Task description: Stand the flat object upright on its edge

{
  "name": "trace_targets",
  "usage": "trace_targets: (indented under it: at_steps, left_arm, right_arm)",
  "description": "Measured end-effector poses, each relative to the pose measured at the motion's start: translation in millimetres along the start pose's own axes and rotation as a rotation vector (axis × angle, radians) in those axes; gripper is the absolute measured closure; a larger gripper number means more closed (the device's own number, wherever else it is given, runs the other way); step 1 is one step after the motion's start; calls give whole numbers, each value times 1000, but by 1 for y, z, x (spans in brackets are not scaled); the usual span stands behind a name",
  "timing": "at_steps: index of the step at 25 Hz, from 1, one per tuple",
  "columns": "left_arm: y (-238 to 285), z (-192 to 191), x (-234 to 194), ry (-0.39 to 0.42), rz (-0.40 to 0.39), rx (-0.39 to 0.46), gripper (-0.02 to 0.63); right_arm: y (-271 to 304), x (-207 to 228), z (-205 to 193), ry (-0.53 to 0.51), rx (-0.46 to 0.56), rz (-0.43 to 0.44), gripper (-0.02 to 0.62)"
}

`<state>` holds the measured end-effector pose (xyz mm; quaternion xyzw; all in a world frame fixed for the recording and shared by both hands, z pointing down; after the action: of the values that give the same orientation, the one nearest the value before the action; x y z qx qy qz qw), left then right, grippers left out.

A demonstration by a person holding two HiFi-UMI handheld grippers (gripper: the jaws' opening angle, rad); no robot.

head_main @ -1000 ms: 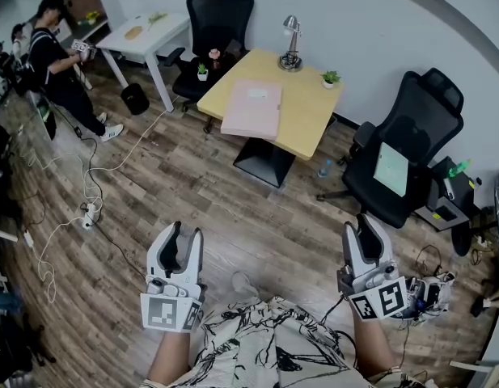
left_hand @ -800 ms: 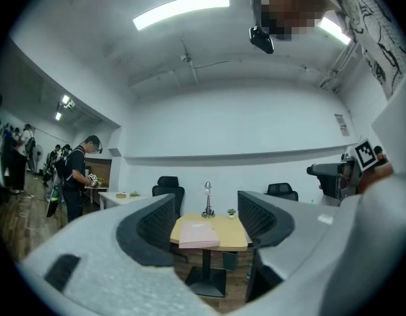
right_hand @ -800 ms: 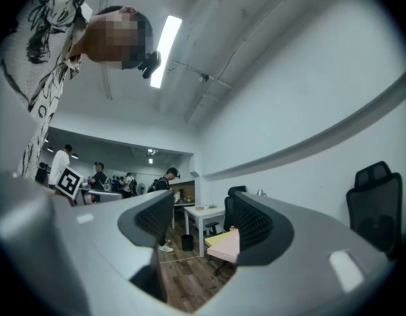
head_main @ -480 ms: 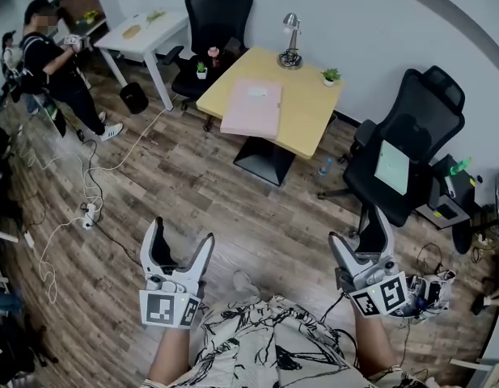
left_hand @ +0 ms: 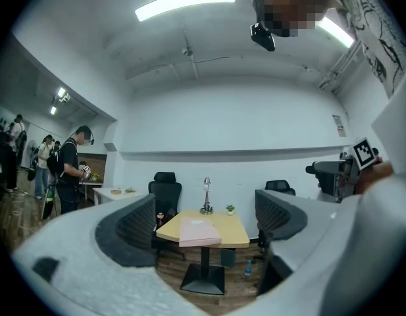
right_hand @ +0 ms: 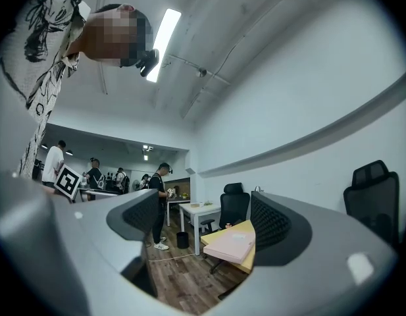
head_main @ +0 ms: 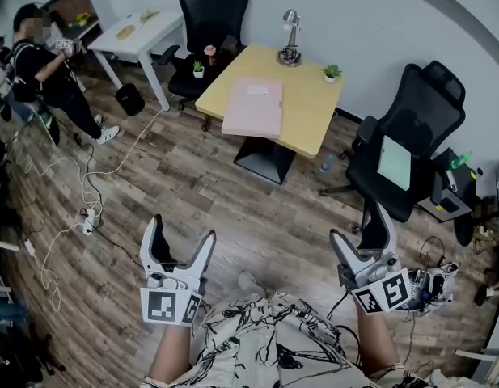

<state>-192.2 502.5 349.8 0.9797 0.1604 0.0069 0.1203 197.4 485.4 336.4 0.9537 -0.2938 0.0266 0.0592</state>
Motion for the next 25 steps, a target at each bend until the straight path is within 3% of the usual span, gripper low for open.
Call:
trace_targets:
  at_steps: [9, 25]
  left_arm:
    - [10, -11, -22, -24, -42, -22, 144]
    - [67, -1, -35, -20, -1, -45, 138]
  right_arm:
    - [11, -14, -10, 17, -33, -12, 163]
    - [62, 32, -11, 42, -36, -15, 164]
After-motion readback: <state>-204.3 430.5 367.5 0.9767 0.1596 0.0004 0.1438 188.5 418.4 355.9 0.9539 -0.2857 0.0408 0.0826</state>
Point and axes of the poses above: the fingertips, and each gripper's own axes: y forward along the fingers, x to its right, z out of its top, the point moved 10 cm from there along -y, backward along the fingers, and after that the axes turned 15 degrees about -x, right-handed, at the moved point
